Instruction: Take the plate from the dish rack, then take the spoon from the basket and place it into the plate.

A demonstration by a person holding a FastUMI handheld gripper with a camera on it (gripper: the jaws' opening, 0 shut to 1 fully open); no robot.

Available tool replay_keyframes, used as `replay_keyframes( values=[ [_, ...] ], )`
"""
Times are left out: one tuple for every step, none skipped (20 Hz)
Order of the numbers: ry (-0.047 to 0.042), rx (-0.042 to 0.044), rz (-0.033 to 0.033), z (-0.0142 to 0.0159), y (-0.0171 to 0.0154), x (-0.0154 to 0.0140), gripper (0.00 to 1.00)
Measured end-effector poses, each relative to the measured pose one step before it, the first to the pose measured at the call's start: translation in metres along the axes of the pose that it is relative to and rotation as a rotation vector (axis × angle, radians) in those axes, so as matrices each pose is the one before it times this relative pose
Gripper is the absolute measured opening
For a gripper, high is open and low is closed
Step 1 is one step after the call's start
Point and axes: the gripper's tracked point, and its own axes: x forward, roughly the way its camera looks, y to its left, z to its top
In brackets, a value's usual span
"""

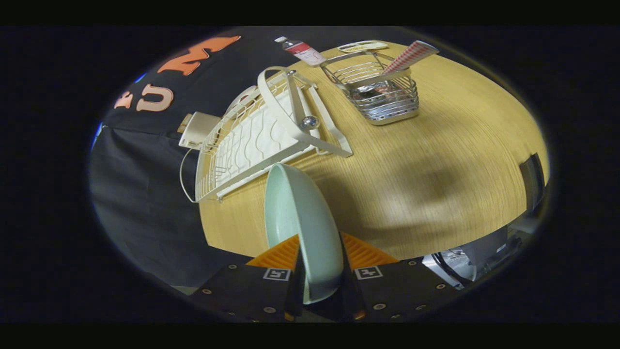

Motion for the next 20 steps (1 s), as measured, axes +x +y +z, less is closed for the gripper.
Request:
replay_keyframes(
  values=[
    [-0.00577,0.0045,-0.01149,0.00192,-0.00376,0.00142,0.37],
    [-0.01107,0.00716,-0.0081,0.00309,-0.00185,0.00055,0.38],
    [-0.01081,0.00648,-0.01072,0.00375,-0.00285,0.00084,0.38],
    [-0.01394,0.00168,-0.00629,0.00342,-0.00166,0.00074,0.38],
    [-0.01187,0.00568,0.00475,0.00411,0.00127,0.00052,0.38],
    [-0.00931,0.00753,0.01302,0.00304,0.0035,-0.00127,0.38],
    [-0.02388,0.00064,0.00388,0.00613,0.00228,-0.002,0.38],
    [-0.03828,-0.01416,-0.00437,0.0079,-0.00009,-0.00223,0.38],
    [-0.03775,-0.02075,-0.01606,0.00911,-0.00213,-0.00199,0.38],
    [-0.03875,-0.02135,-0.01249,0.00695,-0.00232,-0.00306,0.4],
    [-0.03502,-0.01993,-0.01327,0.00845,-0.0025,-0.00287,0.43],
    [-0.03507,-0.01908,-0.01359,0.00735,-0.00265,-0.00288,0.46],
    [-0.03809,-0.01688,-0.01641,0.00934,-0.00387,-0.00324,0.51],
    [-0.04115,-0.01635,-0.01724,0.00871,-0.00435,-0.00265,0.53],
    [-0.04353,-0.01524,-0.02091,0.01066,-0.00509,-0.00265,0.57],
    [-0.03991,-0.01479,-0.02429,0.00858,-0.00558,0.00005,0.59],
    [-0.04208,-0.01537,-0.023,0.00921,-0.00614,-0.00146,0.59],
    [-0.04122,-0.01517,-0.02403,0.00984,-0.00569,-0.00132,0.6],
    [-0.03631,-0.01303,-0.02273,0.00909,-0.00574,-0.00018,0.6],
    [-0.03457,-0.00964,-0.02276,0.00741,-0.00569,-0.00118,0.6]
  ],
)
